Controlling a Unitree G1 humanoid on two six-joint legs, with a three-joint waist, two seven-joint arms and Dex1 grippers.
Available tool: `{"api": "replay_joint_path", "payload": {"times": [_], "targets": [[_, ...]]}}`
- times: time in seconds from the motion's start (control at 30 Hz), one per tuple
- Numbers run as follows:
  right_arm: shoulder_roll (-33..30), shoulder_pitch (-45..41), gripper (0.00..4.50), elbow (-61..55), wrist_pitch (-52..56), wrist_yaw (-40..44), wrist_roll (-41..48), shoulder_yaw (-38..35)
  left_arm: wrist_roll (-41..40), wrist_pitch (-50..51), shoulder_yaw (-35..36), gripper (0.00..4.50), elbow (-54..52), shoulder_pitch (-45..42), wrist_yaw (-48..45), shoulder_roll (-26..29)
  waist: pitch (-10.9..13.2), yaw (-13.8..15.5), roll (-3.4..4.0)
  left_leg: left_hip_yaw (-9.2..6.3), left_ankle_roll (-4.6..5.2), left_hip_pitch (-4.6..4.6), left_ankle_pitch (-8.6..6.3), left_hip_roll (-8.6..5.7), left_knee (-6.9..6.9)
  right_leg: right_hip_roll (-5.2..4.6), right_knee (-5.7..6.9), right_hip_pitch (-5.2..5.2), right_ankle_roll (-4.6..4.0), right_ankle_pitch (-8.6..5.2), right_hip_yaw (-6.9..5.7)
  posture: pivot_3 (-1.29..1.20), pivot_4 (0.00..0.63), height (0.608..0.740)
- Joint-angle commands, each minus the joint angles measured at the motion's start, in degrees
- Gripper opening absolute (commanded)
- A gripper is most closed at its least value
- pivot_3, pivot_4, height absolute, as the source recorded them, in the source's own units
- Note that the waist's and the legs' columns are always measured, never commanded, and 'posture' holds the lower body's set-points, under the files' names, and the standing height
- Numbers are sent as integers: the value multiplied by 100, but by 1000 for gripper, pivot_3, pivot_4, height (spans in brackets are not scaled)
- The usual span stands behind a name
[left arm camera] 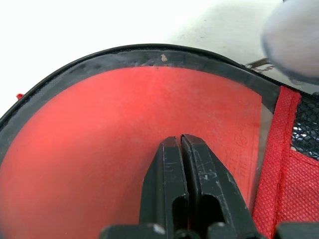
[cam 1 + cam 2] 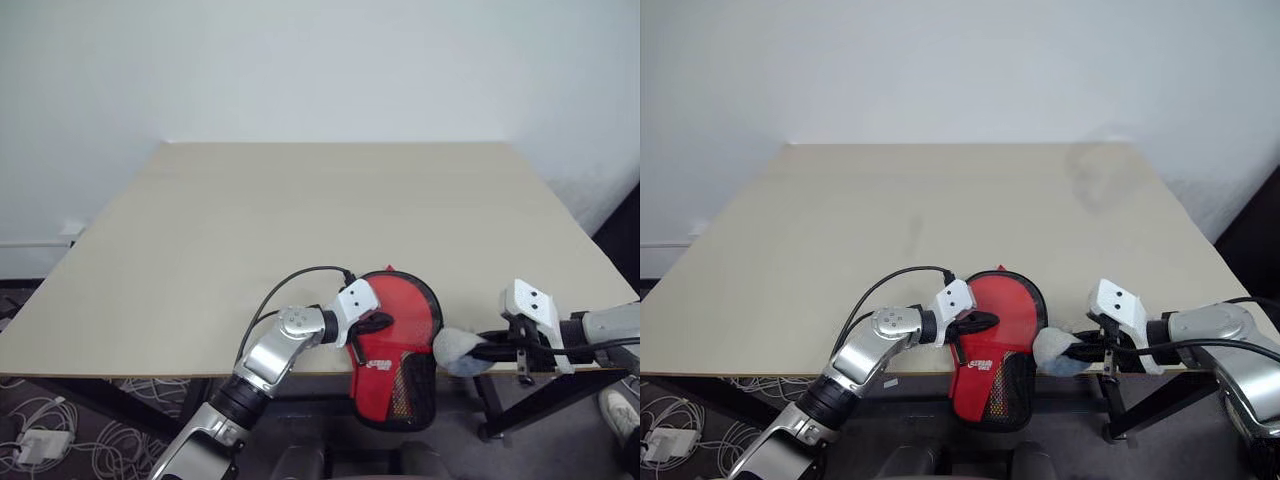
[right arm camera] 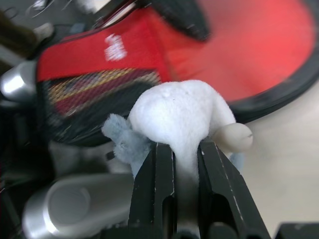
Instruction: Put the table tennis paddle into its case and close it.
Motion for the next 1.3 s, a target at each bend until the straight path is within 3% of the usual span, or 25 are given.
{"api": "replay_joint_path", "payload": {"times": [0.03, 0.43, 0.97, 1.1, 1.3], "targets": [[-296, 203, 119, -282, -145, 363, 217, -279, 256, 158, -140, 0, 311, 115, -20, 96, 0, 4, -1, 0, 0, 0, 0, 0, 0, 0, 0, 0, 0, -1, 0, 0, 0, 740], [-665, 1193, 119, -882, -439, 838, 545, -656, 270, 63, -117, 0, 467, -29, -59, 58, 0, 67, -5, 0, 10, -2, -14, -2, 19, -7, -8, 1, 7, -7, -4, 0, 0, 740], [-893, 1889, 119, -1118, -1065, 884, 207, -306, 280, -93, -83, 0, 730, -202, -178, 87, 1, 69, -8, -1, -1, -3, -59, -3, 62, -11, -14, 21, 22, -17, -7, 0, 0, 740], [-892, 1964, 119, -1011, -1355, 847, 51, -214, 251, -237, -96, 0, 834, -278, -344, 101, 5, 70, -14, -1, -1, -3, -60, -3, 63, -11, -15, 22, 22, -17, -6, 0, 0, 740], [-410, 1091, 119, -142, -1922, 383, -562, 293, 133, -1046, -32, 0, 1509, -646, -1059, 98, 1, 53, -20, 3, -3, -1, -61, -1, 64, -9, -17, 22, 22, -17, -7, 0, 0, 740]]}}
